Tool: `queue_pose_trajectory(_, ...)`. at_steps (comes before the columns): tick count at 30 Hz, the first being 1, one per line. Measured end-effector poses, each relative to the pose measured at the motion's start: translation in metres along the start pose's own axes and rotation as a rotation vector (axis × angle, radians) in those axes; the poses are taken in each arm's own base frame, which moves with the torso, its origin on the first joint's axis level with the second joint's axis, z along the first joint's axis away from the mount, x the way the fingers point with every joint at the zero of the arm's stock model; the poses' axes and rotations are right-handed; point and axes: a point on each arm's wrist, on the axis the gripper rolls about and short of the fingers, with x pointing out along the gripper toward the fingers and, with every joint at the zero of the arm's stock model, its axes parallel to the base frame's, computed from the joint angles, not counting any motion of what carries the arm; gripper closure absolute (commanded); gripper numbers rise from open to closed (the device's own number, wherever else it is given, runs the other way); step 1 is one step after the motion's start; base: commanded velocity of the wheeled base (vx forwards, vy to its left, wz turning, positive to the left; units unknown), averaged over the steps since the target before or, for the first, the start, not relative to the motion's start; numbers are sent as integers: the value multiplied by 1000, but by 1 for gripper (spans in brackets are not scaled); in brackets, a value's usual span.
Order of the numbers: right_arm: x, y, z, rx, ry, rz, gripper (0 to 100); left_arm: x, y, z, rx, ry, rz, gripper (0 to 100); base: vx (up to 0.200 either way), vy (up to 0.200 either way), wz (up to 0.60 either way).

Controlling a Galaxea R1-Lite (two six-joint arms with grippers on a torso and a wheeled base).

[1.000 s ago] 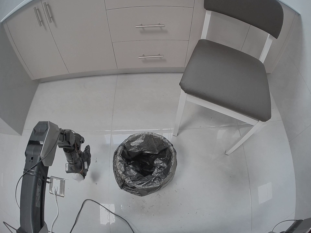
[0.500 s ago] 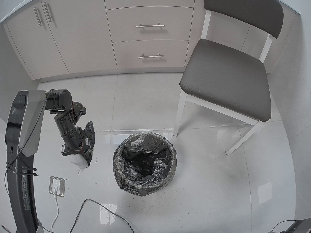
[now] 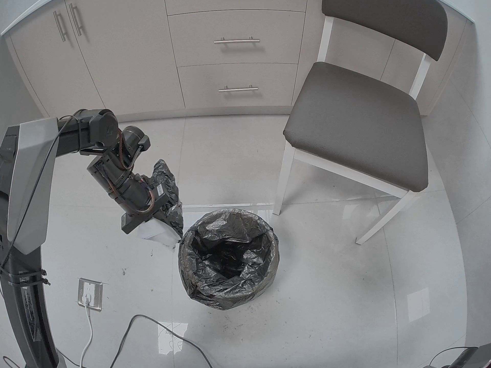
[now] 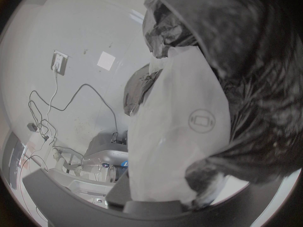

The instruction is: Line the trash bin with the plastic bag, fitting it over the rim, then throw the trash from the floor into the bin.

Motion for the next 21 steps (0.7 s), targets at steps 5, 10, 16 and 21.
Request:
queue_pose_trajectory(5,8,0,-1,-3,22,8,0,16,-31,-19,117,-17,-35,100,0,0,0)
queue_pose_trajectory(10,14,1,-3,-7,37,12,0,38,-56,-25,227,-95,-44,100,0,0,0)
queue_pose_trajectory(16,20,2,-5,-57,57,27,0,71,-70,-22,296,-183,-2,100,0,0,0)
queue_pose_trajectory(21,29,5,-7,-55,63,58,0,94,-75,-23,321,-170,1,100,0,0,0)
